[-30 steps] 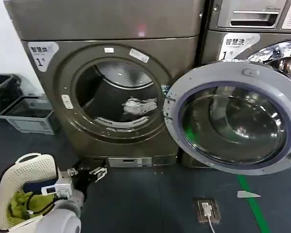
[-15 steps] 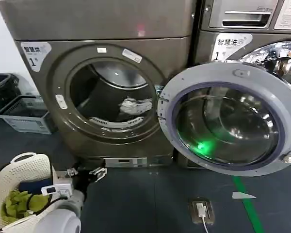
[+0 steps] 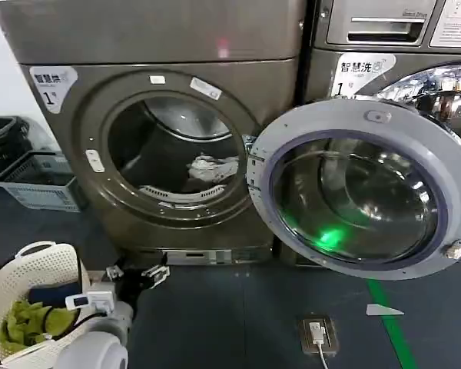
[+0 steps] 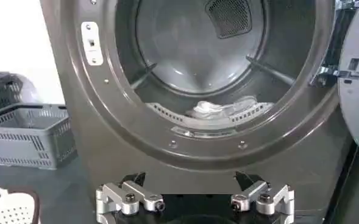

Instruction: Grasp the clothes from the dryer.

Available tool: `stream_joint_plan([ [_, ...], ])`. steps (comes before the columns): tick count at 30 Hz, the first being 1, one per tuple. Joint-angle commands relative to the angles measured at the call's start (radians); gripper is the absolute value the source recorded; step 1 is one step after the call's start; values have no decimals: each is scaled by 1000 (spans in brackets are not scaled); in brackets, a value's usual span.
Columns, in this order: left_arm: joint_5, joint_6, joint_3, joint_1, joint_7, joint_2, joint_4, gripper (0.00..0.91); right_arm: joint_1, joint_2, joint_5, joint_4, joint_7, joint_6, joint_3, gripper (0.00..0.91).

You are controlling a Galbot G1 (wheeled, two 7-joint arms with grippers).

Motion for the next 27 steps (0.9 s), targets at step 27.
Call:
stream_joint_plan([
  [27, 2, 49, 4, -3, 2, 2, 4, 907, 2, -3, 26, 8, 27, -3, 5, 907],
])
